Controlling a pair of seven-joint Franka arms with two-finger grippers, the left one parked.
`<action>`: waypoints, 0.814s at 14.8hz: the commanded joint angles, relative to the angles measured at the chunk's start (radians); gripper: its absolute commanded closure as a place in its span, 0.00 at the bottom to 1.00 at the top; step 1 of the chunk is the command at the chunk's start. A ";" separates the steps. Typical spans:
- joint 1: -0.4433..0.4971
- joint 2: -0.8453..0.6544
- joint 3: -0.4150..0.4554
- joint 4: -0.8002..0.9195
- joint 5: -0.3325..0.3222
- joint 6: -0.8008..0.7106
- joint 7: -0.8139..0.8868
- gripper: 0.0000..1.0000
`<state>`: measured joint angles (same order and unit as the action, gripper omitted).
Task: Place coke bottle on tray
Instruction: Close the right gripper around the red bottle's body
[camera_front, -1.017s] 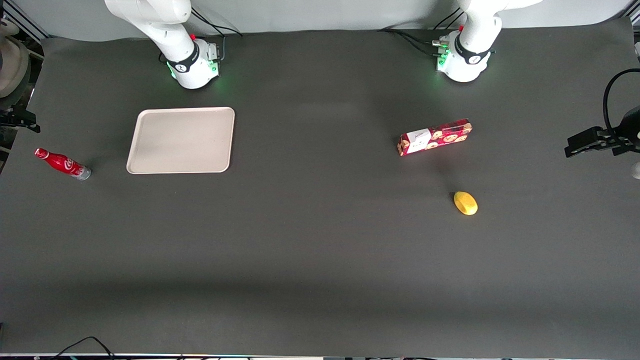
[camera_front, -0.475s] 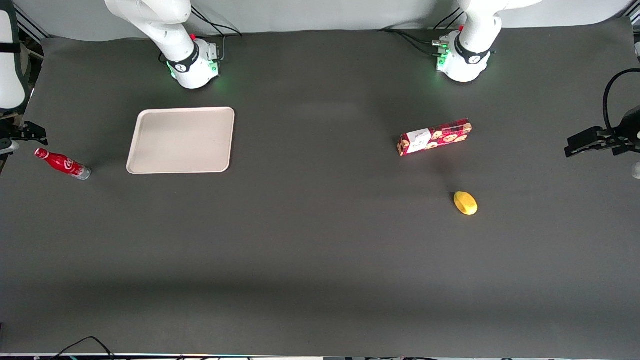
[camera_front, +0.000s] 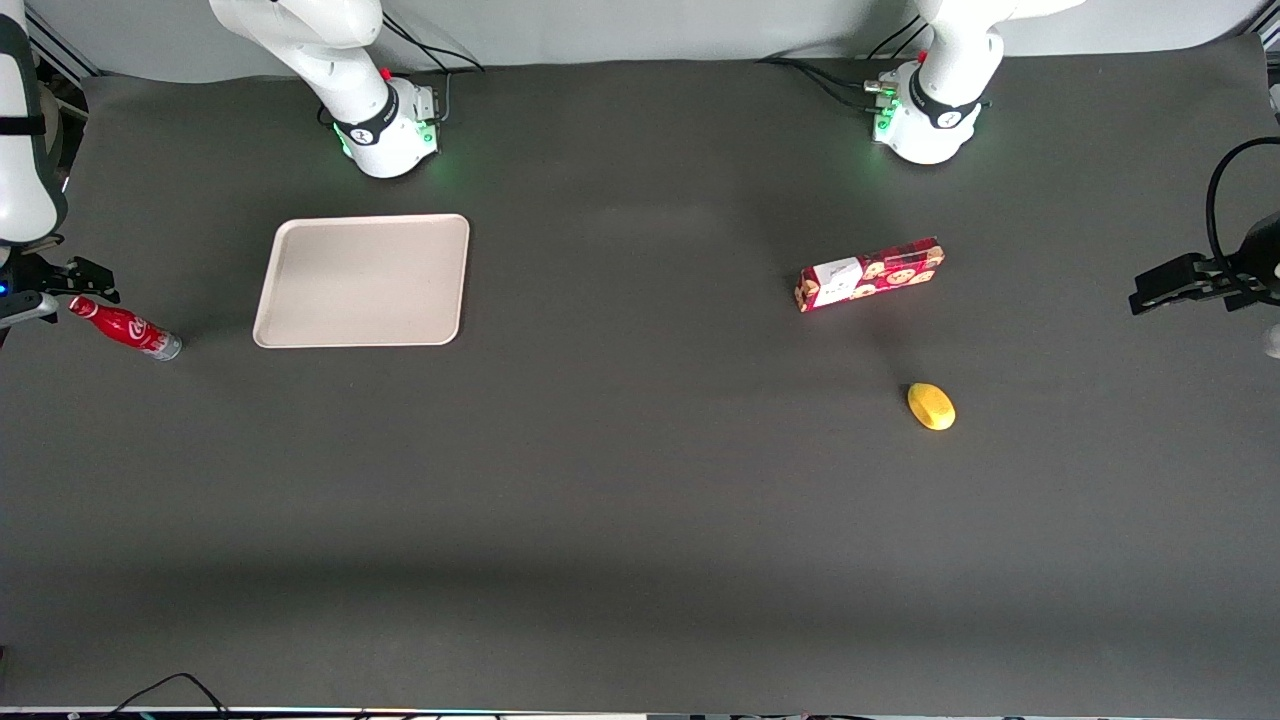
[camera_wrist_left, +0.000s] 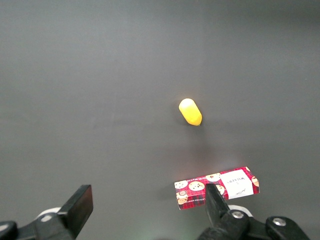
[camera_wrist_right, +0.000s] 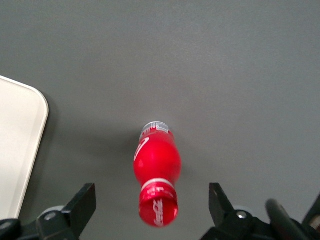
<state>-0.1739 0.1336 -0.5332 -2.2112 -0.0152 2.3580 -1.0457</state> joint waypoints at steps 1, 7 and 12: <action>-0.010 0.037 -0.004 0.008 0.043 0.036 -0.053 0.00; -0.024 0.047 -0.004 0.008 0.043 0.046 -0.066 0.26; -0.024 0.052 -0.004 0.008 0.066 0.036 -0.089 0.79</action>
<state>-0.1909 0.1729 -0.5364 -2.2109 0.0139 2.3942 -1.0888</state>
